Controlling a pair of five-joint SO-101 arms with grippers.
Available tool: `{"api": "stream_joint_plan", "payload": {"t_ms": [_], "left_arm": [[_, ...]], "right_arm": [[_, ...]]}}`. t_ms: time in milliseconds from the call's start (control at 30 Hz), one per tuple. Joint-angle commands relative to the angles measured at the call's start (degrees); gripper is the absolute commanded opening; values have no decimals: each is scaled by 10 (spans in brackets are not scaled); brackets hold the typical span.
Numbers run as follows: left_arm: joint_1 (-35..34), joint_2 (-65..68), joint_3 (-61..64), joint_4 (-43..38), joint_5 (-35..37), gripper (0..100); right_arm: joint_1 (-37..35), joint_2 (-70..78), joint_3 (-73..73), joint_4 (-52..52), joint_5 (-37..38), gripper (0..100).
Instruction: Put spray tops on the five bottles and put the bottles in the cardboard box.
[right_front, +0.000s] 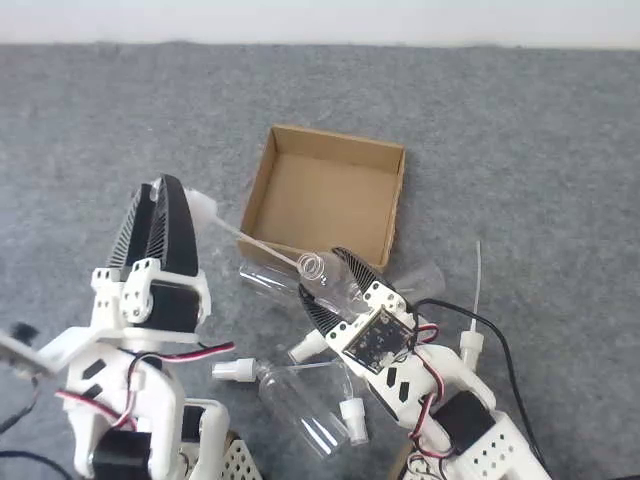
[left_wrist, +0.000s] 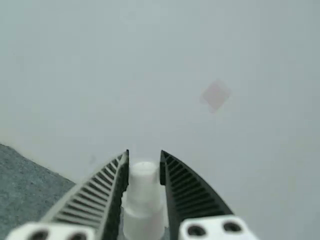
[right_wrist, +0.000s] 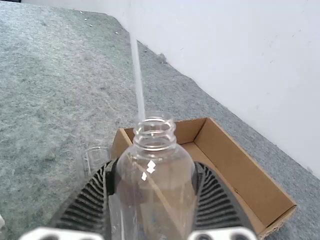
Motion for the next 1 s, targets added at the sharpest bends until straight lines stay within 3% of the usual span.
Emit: {"api": "stream_joint_plan", "payload": {"t_ms": [0, 433, 667, 967], "left_arm": [[7, -12, -32, 3, -6, 13], [11, -12, -30, -1, -4, 13], [99, -12, 9, -16, -48, 13], [112, -12, 47, -48, -69, 13]], "right_arm": [[-1, -7, 11, -11, 11, 7], [-1, -6, 11, -3, 11, 7], [-2, -6, 11, 0, 11, 7], [-2, -6, 11, 0, 11, 7]]}}
